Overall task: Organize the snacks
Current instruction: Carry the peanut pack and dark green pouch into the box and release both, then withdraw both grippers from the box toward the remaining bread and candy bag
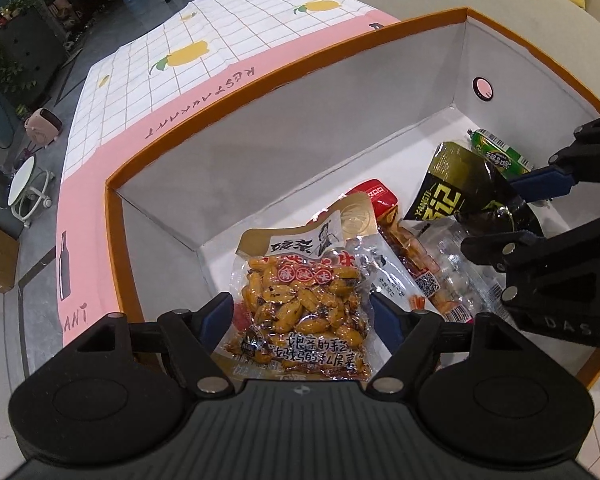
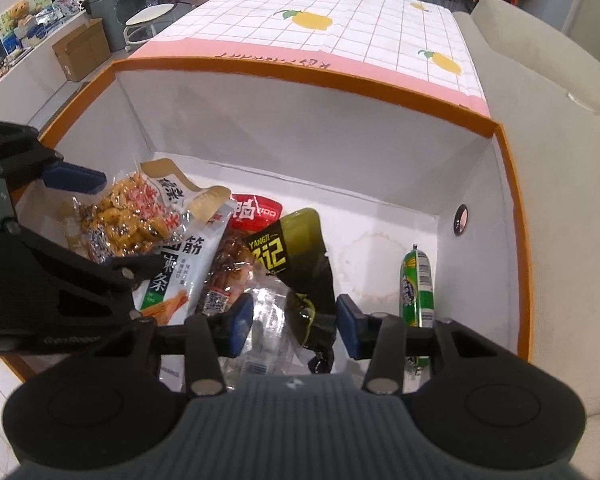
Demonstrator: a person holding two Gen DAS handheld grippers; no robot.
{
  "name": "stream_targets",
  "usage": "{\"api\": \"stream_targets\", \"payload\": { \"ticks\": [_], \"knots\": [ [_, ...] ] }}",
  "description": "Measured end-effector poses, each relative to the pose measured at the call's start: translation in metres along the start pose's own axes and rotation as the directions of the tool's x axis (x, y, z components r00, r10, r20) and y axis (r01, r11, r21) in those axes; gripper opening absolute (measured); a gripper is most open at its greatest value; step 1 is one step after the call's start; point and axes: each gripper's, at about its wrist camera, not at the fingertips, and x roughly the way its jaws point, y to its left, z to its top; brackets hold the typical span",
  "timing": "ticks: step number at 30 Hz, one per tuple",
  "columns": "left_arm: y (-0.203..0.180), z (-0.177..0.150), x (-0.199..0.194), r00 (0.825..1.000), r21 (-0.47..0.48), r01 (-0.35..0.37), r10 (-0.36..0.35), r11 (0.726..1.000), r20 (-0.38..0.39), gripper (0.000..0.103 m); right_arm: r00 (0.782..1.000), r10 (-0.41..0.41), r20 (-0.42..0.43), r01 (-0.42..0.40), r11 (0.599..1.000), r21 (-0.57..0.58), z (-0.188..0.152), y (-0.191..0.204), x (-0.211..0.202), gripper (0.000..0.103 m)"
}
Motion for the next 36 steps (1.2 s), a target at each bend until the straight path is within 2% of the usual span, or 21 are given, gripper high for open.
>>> {"api": "stream_targets", "payload": {
  "ticks": [3, 4, 7, 14, 18, 22, 29, 36],
  "knots": [
    [0.000, -0.002, -0.001, 1.000, 0.000, -0.002, 0.002, 1.000, -0.004, 0.090, 1.000, -0.002, -0.001, 0.002, 1.000, 0.004, 0.000, 0.000, -0.003, 0.047],
    [0.000, -0.002, -0.003, 1.000, -0.004, -0.010, 0.010, 1.000, 0.001, 0.090, 1.000, -0.001, -0.001, 0.001, 1.000, 0.007, 0.000, -0.001, -0.004, 0.053],
    [0.002, -0.002, -0.010, 0.999, -0.021, -0.028, 0.028, 0.999, 0.018, 0.090, 1.000, -0.001, 0.008, 0.001, 1.000, 0.017, 0.000, -0.001, -0.010, 0.061],
    [0.008, -0.005, -0.028, 0.999, -0.060, -0.023, 0.026, 0.998, 0.046, 0.090, 1.000, -0.012, 0.020, 0.011, 0.999, 0.050, 0.000, -0.006, -0.020, 0.072],
    [0.011, -0.011, -0.044, 0.996, -0.123, -0.034, 0.045, 0.992, 0.081, 0.090, 0.999, -0.013, 0.041, 0.011, 0.999, 0.053, -0.004, -0.006, -0.031, 0.078],
    [0.015, -0.021, -0.064, 0.991, -0.199, -0.030, 0.055, 0.980, 0.122, 0.090, 0.995, -0.015, 0.097, 0.010, 0.999, 0.052, -0.010, -0.003, -0.050, 0.084],
    [0.014, -0.042, -0.102, 0.969, -0.285, -0.054, 0.118, 0.957, 0.215, 0.090, 0.975, -0.011, 0.222, -0.001, 0.998, 0.056, -0.028, 0.003, -0.092, 0.088],
    [0.002, -0.076, -0.141, 0.939, -0.351, -0.045, 0.159, 0.935, 0.304, 0.090, 0.939, -0.044, 0.342, 0.029, 0.998, 0.048, -0.060, 0.015, -0.134, 0.089]
  ]
}}
